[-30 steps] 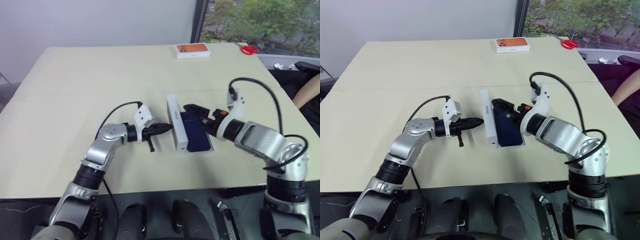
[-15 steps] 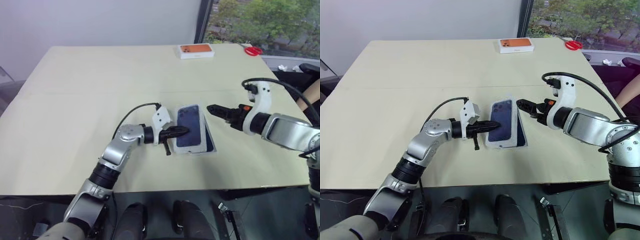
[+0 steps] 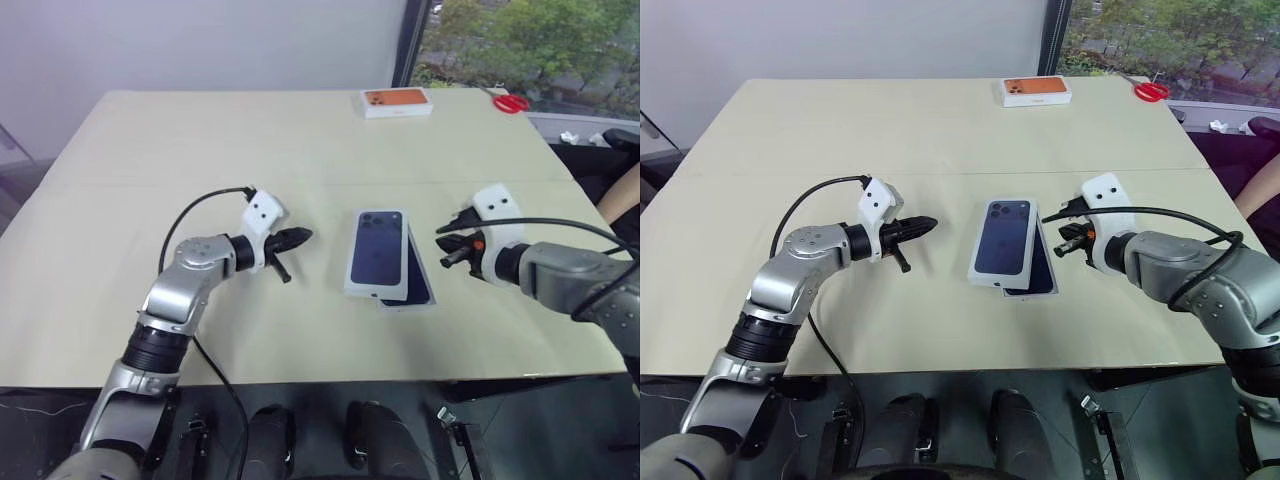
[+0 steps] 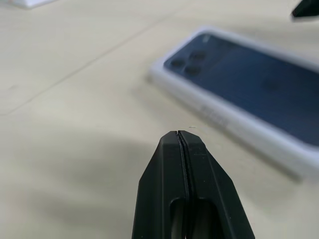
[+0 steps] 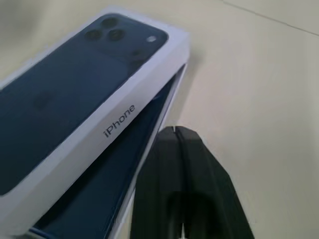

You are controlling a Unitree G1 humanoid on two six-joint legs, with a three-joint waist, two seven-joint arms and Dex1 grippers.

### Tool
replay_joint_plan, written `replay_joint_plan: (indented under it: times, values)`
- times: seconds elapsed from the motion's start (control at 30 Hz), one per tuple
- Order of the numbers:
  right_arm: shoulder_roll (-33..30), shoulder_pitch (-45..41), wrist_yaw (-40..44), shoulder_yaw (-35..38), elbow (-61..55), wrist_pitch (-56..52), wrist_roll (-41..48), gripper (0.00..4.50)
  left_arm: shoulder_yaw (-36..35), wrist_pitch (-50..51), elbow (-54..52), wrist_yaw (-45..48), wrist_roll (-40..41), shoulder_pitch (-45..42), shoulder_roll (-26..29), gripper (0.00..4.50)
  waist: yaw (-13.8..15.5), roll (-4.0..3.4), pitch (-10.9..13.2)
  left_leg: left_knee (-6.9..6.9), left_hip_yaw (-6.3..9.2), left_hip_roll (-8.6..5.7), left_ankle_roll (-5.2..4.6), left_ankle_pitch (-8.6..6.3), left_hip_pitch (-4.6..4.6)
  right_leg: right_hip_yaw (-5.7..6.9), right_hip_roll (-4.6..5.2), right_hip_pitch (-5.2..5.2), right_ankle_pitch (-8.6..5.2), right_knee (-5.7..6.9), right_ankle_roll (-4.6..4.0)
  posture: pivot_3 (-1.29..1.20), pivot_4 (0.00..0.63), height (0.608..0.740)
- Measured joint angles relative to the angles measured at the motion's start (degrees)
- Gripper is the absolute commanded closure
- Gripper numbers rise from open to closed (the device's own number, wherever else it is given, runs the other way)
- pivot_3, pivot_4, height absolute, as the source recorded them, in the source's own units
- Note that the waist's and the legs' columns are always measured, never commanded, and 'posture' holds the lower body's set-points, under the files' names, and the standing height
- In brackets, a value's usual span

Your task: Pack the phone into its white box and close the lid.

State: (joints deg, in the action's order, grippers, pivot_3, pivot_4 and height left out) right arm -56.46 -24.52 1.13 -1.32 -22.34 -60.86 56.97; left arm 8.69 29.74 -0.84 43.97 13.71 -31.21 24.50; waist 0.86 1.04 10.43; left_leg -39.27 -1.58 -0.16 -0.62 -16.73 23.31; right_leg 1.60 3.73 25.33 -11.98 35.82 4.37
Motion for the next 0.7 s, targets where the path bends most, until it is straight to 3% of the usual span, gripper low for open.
replay_joint_plan:
  times: [0.3, 0.5, 0.7]
  values:
    - [1.3, -0.2, 6.1, -4.4, -3.6, -0.5, -12.0, 4.46, 9.2, 2.7, 3.4, 1.9, -4.2, -2.2, -2.3, 4.5, -0.1, 0.01, 0.0, 0.0, 0.0, -0.01, 0.0, 0.0, 0.0, 0.01, -0.01, 0.0, 0.0, -0.03, 0.0, 0.0, 0.15, 0.74]
    - [6.3, -0.3, 7.9, -5.3, -4.9, -3.1, -15.4, 4.46, 10.4, 5.5, 4.1, 2.3, -3.6, -4.4, -7.0, 4.5, -0.1, 0.01, 0.0, -0.01, 0.0, -0.01, 0.0, 0.0, 0.0, 0.0, 0.0, 0.0, 0.0, -0.02, 0.0, 0.0, 0.15, 0.74]
    - [8.1, -0.5, 9.5, -5.2, -4.9, -5.3, -18.7, 4.46, 11.4, 7.6, 1.6, 3.3, -3.1, -3.2, -7.3, 4.5, -0.2, 0.01, 0.0, -0.01, 0.01, -0.01, 0.0, 0.0, -0.02, 0.0, 0.0, 0.0, 0.0, 0.02, 0.0, 0.0, 0.15, 0.74]
